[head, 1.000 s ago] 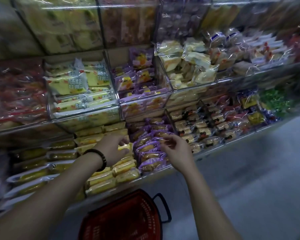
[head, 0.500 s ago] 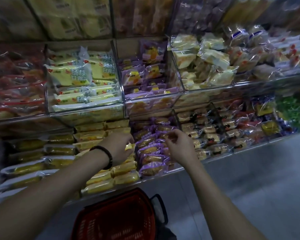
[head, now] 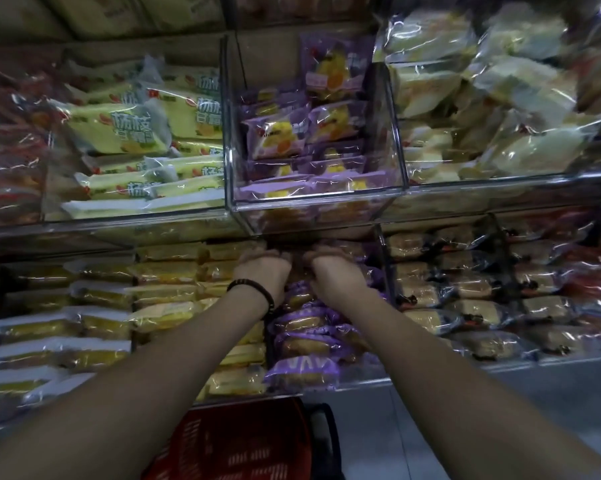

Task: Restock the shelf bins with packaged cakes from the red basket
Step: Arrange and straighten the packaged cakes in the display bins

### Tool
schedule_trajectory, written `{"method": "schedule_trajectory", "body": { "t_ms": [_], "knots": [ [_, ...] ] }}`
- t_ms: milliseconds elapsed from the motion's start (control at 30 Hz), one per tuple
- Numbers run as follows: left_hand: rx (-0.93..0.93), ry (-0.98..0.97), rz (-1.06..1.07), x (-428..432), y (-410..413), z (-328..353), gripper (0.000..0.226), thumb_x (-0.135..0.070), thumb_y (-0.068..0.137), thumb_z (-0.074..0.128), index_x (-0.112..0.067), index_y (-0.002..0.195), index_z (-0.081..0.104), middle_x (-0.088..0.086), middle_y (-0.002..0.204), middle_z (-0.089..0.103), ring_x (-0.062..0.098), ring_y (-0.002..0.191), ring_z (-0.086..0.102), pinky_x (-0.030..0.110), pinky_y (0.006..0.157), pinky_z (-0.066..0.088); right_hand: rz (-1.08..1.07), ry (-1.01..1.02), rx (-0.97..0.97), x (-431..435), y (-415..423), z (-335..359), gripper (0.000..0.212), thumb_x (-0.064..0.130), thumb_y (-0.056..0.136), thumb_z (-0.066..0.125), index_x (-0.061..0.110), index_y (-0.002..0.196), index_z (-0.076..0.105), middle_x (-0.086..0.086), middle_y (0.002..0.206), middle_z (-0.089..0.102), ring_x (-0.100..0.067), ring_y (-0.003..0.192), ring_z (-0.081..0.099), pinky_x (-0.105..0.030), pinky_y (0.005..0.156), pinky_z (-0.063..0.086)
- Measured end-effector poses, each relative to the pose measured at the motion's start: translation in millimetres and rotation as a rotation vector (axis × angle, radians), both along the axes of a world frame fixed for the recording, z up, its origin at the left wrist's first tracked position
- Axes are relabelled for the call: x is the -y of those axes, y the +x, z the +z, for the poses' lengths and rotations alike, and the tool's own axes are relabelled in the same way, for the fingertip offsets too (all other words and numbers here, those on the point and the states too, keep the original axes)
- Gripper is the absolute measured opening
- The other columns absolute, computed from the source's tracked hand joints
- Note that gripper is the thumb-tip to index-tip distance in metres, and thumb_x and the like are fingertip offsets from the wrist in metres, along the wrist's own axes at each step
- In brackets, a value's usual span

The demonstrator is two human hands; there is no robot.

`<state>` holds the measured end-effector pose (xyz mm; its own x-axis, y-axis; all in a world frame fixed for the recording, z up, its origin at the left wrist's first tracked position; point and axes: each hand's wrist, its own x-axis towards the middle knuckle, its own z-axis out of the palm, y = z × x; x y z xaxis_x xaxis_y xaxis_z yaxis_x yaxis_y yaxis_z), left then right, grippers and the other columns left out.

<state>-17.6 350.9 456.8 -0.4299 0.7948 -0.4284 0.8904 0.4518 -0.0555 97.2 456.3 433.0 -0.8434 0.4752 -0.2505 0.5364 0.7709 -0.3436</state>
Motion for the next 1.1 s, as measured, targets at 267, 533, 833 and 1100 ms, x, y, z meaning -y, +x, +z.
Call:
{"method": "schedule_trajectory", "body": {
  "t_ms": [267,533,833,1100],
  "knots": [
    [-0.249,-0.163,-0.113,-8.3,-5.3,-13.9,0.037,-0.027,0.090,0.062,-0.025,0.127,0.065,0.002,0.135,0.065,0.032,0.146,0.030,0.050,0.116,0.022,0.023,0.110,-0.022,-12.3,-2.5,-14.3,0.024,0.026,0.091,0.065,0.030,0.112,0.075,0.000,0.125,0.064,-0.032,0.120,0.058,-0.038,0.096,0.048],
    [-0.263,-0.182,-0.109,-23.0,-6.6,-13.1,0.027,-0.038,0.088,0.063,-0.033,0.114,0.066,-0.005,0.114,0.071,0.025,0.136,0.045,0.056,0.120,0.001,-0.254,0.085,-0.189,-4.8,17.0,-38.1,0.015,0.018,0.085,0.067,0.027,0.088,0.078,-0.002,0.101,0.071,-0.032,0.103,0.061,-0.032,0.080,0.048],
    [-0.308,-0.170,-0.072,-23.5,0.8,-21.3,0.036,-0.033,0.094,0.056,-0.036,0.129,0.061,-0.007,0.130,0.066,0.035,0.148,0.025,0.058,0.121,0.007,-0.231,-0.085,-0.143,-22.0,19.1,-18.2,0.029,0.044,0.086,0.077,0.033,0.113,0.077,-0.002,0.109,0.077,-0.027,0.103,0.069,-0.033,0.083,0.059],
    [-0.282,-0.124,-0.124,-20.5,16.2,-15.8,0.038,-0.022,0.097,0.051,-0.025,0.135,0.052,0.005,0.125,0.069,0.032,0.128,0.050,0.053,0.120,0.016,0.100,0.244,0.223,-54.6,44.0,20.6,0.041,0.032,0.092,0.069,0.026,0.132,0.064,-0.007,0.125,0.065,-0.031,0.116,0.062,-0.037,0.098,0.048]
  ]
}}
